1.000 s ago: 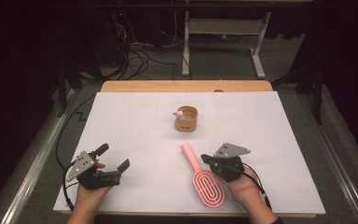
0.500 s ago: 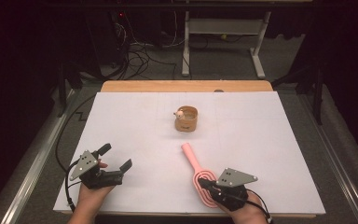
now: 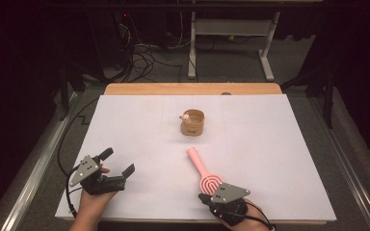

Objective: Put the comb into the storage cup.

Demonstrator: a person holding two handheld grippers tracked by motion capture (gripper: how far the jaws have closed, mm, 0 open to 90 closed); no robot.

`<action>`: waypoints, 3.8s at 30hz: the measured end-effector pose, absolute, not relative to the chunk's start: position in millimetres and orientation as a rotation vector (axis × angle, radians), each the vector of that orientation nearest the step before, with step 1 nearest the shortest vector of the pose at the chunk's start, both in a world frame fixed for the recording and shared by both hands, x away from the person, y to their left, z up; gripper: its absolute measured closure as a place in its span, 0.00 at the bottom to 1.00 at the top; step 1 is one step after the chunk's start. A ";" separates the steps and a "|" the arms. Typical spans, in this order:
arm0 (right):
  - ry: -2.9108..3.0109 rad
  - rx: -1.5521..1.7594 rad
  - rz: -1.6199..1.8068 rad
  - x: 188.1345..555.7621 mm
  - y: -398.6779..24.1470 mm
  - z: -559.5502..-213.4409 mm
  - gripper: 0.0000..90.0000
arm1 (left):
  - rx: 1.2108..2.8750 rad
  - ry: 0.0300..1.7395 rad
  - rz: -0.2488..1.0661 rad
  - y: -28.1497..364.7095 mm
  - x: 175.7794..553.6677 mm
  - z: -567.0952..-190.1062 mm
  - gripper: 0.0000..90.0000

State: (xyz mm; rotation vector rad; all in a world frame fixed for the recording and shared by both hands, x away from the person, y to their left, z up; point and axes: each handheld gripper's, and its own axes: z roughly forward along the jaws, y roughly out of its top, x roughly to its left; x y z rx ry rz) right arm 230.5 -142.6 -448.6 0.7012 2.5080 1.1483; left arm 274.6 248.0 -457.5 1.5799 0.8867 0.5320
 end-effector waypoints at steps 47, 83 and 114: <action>1.920 1.174 1.308 285.2 -273.5 -443.3 0.91 | 1.678 0.873 0.514 239.9 276.9 -461.4 0.00; 1.935 1.199 1.392 293.9 -272.4 -445.9 0.00 | 1.683 0.870 0.496 239.7 277.4 -461.9 0.00; 2.515 0.986 1.127 285.7 -225.8 -436.7 0.00 | 1.672 0.873 0.484 241.2 278.4 -462.2 0.00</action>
